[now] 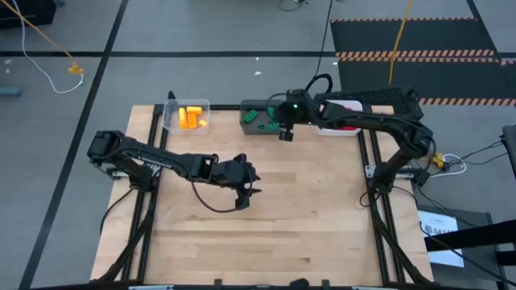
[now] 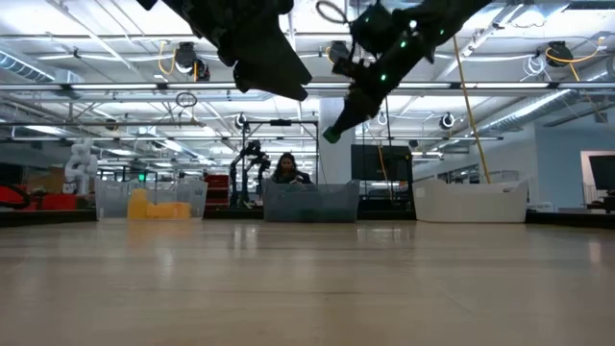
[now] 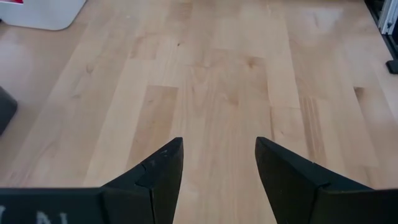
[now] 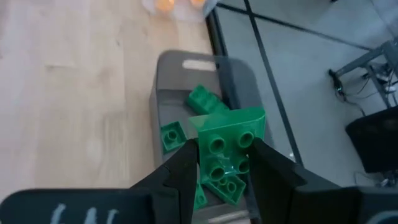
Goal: Sort & place blocks by color
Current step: Put the 4 stud green game piece into the gray bin, then return to Home Position
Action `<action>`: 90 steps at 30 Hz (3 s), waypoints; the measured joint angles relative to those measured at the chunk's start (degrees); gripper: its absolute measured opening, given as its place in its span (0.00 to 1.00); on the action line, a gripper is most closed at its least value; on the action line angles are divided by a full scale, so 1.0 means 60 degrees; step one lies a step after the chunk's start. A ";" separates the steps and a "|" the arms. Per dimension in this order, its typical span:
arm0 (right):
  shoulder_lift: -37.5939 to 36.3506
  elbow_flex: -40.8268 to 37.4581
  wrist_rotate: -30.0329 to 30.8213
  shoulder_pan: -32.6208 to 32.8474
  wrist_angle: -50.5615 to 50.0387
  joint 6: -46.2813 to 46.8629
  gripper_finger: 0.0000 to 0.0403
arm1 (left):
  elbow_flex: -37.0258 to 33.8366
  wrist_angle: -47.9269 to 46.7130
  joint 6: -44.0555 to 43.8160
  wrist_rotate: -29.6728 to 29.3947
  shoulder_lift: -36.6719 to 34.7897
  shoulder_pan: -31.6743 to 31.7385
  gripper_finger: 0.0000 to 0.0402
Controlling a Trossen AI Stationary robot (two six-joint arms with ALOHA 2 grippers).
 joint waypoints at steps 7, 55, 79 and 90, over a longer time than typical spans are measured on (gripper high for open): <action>0.1239 -0.0004 -0.0002 -0.0323 0.0557 -0.0212 0.27 | 0.0000 0.0002 0.0026 0.0000 0.0000 0.0057 0.50; -0.3472 -0.2479 -0.1504 0.1031 -0.0873 0.3606 0.59 | 0.0000 0.0709 0.0388 -0.1149 -0.0004 -0.0060 0.50; -0.9764 -0.6861 0.0787 0.4783 0.0050 0.4926 0.42 | -0.0098 0.0829 0.0476 -0.0956 -0.1148 0.0724 0.36; -1.1929 -0.7172 0.0824 0.5409 -0.1229 0.5150 0.03 | -0.4234 0.3545 0.0313 -0.0579 -0.4741 0.0261 0.02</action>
